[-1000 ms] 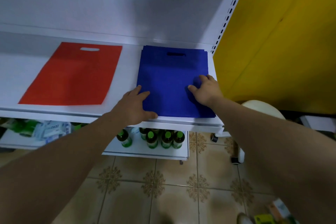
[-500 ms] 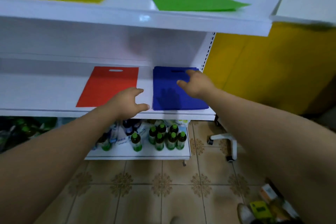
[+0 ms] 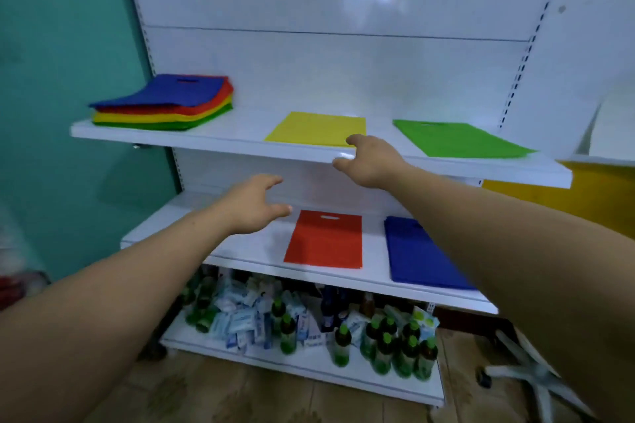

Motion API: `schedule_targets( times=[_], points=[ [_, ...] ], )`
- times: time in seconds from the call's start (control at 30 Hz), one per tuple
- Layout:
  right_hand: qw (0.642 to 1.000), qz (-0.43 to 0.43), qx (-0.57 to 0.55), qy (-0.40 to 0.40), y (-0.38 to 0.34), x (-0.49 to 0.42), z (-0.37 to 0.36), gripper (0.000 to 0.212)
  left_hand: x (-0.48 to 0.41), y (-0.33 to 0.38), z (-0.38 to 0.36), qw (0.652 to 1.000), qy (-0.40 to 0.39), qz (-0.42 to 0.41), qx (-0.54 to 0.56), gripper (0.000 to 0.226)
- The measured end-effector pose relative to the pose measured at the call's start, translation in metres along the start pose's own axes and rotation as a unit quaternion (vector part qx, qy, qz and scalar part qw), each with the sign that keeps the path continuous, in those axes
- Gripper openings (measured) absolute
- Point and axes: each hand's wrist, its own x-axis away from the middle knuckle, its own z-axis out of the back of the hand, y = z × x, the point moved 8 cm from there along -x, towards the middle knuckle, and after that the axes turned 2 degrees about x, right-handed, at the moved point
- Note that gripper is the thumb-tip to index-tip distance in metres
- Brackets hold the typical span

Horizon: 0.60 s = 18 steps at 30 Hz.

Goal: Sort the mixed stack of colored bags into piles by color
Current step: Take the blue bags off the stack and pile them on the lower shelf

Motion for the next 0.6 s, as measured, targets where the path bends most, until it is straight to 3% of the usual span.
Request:
schedule_targets(
  times=[0.27, 0.6],
  points=[
    [0.996, 0.088, -0.026, 0.015, -0.11, -0.079, 0.007, 0.063, -0.011, -0.073, 0.099, 0.993, 0.094, 0.063, -0.013, 0.068],
    [0.986, 0.157, -0.059, 0.012, -0.184, -0.209, -0.015, 0.054, -0.087, -0.144, 0.168, 0.979, 0.16, 0.104, -0.069, 0.066]
  ],
)
